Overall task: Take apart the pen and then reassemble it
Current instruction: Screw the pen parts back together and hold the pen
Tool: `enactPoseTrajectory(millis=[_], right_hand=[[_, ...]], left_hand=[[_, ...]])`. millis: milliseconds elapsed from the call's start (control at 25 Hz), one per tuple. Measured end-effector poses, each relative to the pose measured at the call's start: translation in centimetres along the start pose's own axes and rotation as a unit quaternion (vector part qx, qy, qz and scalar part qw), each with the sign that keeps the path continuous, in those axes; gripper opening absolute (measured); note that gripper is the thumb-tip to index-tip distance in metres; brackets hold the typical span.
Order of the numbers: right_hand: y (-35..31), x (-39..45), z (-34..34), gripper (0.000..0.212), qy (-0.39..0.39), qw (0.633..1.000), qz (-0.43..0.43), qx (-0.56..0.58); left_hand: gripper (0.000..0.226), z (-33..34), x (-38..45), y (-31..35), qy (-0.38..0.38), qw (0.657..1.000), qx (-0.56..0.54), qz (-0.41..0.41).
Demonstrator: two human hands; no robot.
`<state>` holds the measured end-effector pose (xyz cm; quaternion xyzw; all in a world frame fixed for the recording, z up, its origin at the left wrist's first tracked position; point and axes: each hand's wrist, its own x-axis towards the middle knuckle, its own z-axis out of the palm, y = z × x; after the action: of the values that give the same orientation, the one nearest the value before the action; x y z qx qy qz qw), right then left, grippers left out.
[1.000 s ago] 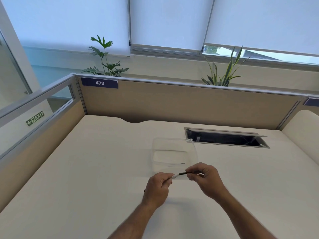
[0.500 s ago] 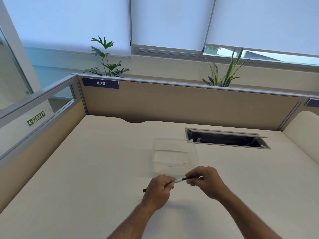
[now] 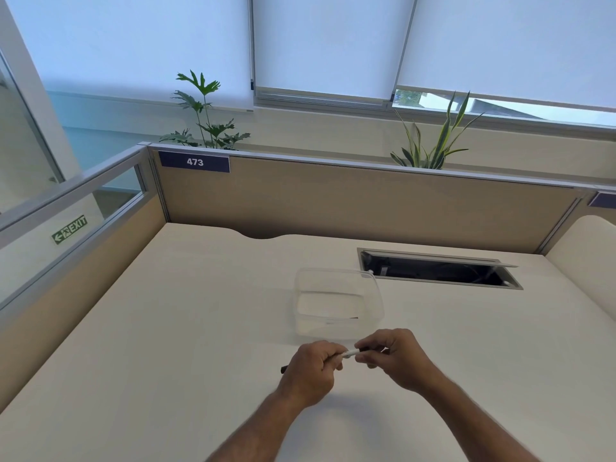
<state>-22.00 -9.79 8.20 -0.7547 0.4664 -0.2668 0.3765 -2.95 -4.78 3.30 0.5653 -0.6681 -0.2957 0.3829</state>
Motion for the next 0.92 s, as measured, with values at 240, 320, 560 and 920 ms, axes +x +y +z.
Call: enactPoseTrajectory(millis=[240, 320, 560, 920], right_hand=[[0.5, -0.4, -0.1, 0.019, -0.023, 1.000, -0.003, 0.004], [0.5, -0.5, 0.0, 0.025, -0.024, 0.999, 0.006, 0.032], [0.9, -0.7, 0.3, 0.028, -0.027, 0.996, 0.011, 0.090], [1.3, -1.3, 1.3, 0.024, 0.000, 0.994, 0.022, 0.110]], left_hand=[[0.019, -0.7, -0.1, 0.4, -0.031, 0.999, -0.015, -0.002], [0.020, -0.8, -0.1, 0.5, -0.028, 1.000, -0.013, -0.004], [0.025, -1.6, -0.1, 1.1, -0.079, 0.996, -0.018, -0.025], [0.024, -1.6, 0.6, 1.4, -0.094, 0.995, 0.039, -0.023]])
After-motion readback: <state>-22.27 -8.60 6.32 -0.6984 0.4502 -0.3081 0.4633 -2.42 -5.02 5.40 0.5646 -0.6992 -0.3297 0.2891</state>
